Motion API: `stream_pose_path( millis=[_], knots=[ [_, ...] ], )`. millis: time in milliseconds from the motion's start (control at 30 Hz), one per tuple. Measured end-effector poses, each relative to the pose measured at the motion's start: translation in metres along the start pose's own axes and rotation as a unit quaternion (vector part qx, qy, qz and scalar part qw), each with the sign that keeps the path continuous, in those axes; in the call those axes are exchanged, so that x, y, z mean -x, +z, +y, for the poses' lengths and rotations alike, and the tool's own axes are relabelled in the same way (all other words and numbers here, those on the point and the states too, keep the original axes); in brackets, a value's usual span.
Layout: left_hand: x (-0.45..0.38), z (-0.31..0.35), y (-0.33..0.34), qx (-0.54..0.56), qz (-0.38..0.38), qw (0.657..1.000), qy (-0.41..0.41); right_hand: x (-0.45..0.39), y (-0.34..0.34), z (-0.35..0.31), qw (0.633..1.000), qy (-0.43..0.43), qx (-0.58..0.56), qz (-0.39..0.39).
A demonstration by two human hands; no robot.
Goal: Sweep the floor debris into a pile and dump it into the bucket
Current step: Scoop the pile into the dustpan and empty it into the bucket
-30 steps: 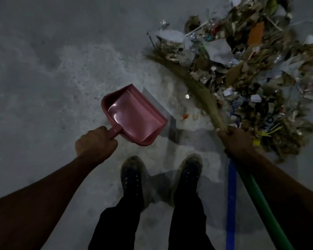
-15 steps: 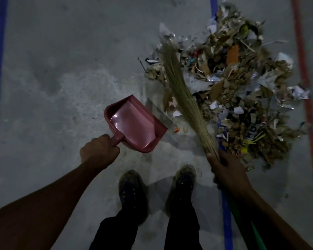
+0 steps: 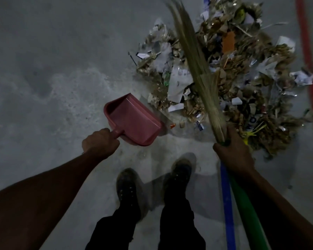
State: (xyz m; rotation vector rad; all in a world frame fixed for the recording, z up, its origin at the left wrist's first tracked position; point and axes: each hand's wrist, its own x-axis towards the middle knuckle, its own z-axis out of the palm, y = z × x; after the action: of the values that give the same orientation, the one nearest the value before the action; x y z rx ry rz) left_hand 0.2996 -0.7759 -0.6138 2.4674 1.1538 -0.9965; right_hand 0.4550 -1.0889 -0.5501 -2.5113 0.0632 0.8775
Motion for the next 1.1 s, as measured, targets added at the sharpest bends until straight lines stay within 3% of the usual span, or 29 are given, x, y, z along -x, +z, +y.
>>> stream_pose_path(
  millis=[167, 367, 700, 967, 1100],
  knots=[
    [-0.024, 0.019, 0.025, 0.012, -0.023, 0.999, -0.037, -0.053, 0.018, 0.018, 1.000, -0.023, -0.013, 0.011],
    [-0.046, 0.039, 0.045, 0.018, -0.044, 0.999, -0.011, -0.104, 0.015, 0.038, 0.998, -0.059, -0.006, 0.032],
    [-0.091, 0.113, 0.052, 0.081, 0.032, 0.995, 0.056, -0.198, -0.019, 0.050, 0.989, -0.100, 0.055, 0.092],
    [-0.142, 0.137, 0.061, 0.066, 0.158, 0.977, 0.125, -0.277, -0.040, 0.049, 0.960, -0.135, 0.181, 0.165],
    [-0.159, 0.135, 0.067, 0.070, 0.213, 0.961, 0.163, -0.315, -0.047, 0.054, 0.950, -0.135, 0.230, 0.165]
  ],
)
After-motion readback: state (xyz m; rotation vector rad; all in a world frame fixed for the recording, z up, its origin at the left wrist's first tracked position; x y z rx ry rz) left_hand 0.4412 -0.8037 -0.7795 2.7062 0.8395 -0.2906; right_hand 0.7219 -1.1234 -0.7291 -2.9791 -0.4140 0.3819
